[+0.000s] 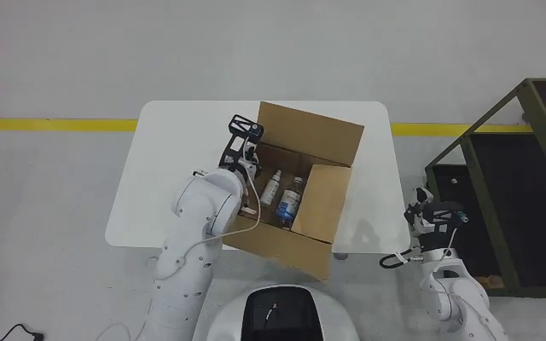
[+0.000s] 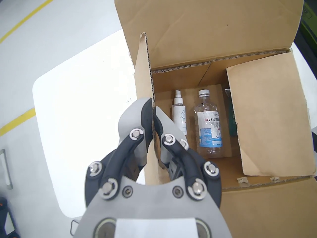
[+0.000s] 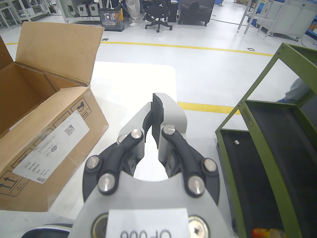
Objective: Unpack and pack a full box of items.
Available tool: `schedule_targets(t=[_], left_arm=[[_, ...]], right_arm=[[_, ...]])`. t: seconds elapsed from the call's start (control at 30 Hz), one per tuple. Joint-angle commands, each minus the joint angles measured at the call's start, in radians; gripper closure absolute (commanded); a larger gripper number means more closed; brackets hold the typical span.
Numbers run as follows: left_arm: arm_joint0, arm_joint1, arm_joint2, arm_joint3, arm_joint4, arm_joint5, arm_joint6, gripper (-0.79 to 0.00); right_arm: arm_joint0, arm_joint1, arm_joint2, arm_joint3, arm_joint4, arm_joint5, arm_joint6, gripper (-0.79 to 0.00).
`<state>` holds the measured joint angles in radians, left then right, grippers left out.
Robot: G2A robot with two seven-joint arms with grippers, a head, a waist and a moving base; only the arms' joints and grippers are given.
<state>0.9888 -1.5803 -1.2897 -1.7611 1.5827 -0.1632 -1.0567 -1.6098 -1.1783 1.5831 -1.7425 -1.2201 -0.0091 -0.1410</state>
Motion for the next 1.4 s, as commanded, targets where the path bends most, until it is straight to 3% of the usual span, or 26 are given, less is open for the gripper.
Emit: schedule_targets(t=[0.0,0.53,1.37], left_arm=[[0.0,0.002,-0.011,-0.003,-0.012,0.006,-0.003,0.0],[0.006,0.012,-0.081,-0.01,-0.121,0.107,-0.022,0.0],[0.053,0.021,-0.088,-0.044,-0.118,0.122,0.025,0.0]], right_arm=[[0.0,0.0,0.0,0.0,0.0,0.0,0.0,0.0],[0.0,0.0,0.0,0.0,0.0,0.0,0.0,0.0],[0.0,0.0,0.0,0.0,0.0,0.0,0.0,0.0]])
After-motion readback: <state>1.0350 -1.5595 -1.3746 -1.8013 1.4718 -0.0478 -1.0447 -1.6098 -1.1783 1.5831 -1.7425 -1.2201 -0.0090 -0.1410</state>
